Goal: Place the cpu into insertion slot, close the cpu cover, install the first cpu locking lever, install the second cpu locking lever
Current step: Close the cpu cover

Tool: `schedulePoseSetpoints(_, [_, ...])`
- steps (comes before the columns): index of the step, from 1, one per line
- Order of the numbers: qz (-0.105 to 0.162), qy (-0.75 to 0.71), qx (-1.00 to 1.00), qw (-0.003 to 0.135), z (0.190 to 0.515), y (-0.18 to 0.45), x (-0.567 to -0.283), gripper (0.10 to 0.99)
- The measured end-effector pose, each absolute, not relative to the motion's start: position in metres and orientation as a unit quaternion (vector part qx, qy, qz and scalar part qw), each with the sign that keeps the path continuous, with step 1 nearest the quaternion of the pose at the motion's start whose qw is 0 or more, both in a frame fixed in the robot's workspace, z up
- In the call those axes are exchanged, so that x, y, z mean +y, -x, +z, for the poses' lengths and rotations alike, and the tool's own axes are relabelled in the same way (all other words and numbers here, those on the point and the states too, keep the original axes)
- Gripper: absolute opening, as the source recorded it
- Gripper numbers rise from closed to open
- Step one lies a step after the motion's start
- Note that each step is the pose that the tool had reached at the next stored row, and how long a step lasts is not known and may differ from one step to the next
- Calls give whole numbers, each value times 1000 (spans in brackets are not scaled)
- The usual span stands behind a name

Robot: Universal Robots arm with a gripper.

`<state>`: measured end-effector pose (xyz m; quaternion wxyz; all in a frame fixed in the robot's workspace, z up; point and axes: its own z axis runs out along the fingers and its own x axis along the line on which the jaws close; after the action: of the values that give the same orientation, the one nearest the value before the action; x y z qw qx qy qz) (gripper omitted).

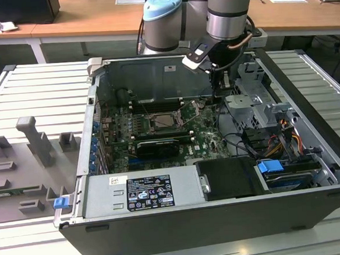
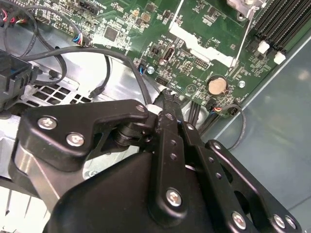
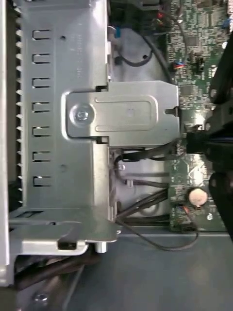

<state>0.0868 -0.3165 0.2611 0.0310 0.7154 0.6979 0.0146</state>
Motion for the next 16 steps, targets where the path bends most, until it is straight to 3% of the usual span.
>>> schedulePoseSetpoints(16, [9,-708,706,24,249,-54,-313,106])
